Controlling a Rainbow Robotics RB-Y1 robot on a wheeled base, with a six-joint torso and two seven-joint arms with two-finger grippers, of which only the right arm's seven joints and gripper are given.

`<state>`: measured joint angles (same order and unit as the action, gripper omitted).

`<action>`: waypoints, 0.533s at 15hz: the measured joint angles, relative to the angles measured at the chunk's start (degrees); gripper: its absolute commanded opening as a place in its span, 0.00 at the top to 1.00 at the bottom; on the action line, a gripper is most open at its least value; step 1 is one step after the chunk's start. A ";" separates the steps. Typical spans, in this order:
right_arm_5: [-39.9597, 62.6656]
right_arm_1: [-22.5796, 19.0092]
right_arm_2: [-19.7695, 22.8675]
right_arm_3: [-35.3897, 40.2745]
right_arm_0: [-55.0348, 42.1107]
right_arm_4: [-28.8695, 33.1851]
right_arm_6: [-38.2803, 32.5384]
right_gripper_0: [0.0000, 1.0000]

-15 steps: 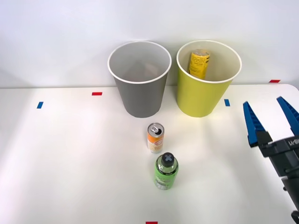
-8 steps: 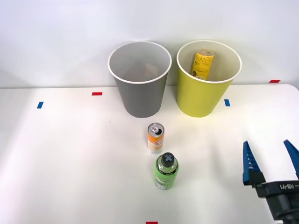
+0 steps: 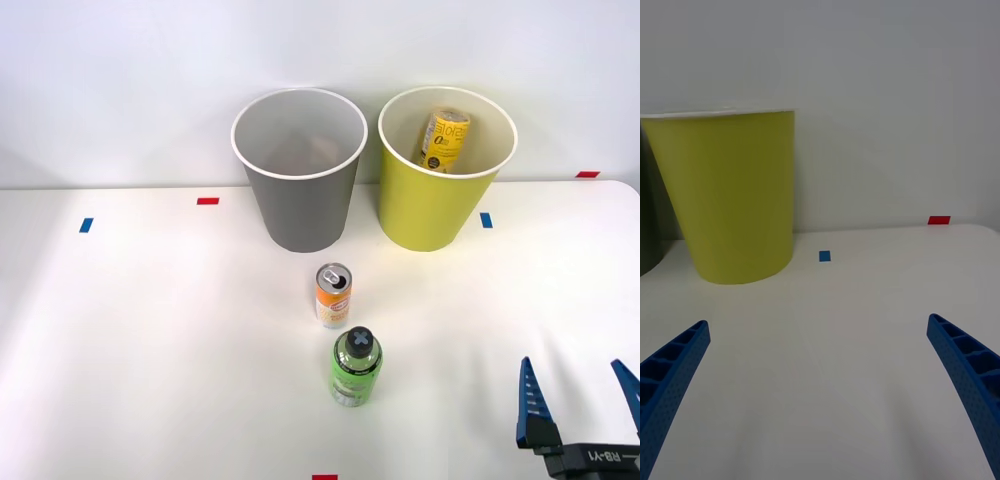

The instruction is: Put cans in the gray bin, plastic bottles in the light green bin

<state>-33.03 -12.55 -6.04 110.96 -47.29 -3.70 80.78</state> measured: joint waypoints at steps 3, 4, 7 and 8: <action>-4.05 1.07 0.43 -6.00 1.66 0.07 0.08 0.00; -4.93 1.36 0.61 -7.62 2.38 0.21 0.16 0.00; -6.25 1.55 0.86 -10.99 4.71 0.37 0.20 0.00; -6.53 1.66 0.91 -11.56 5.11 0.49 0.21 0.00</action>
<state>-39.56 -10.89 -5.13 99.40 -42.18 -3.21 80.98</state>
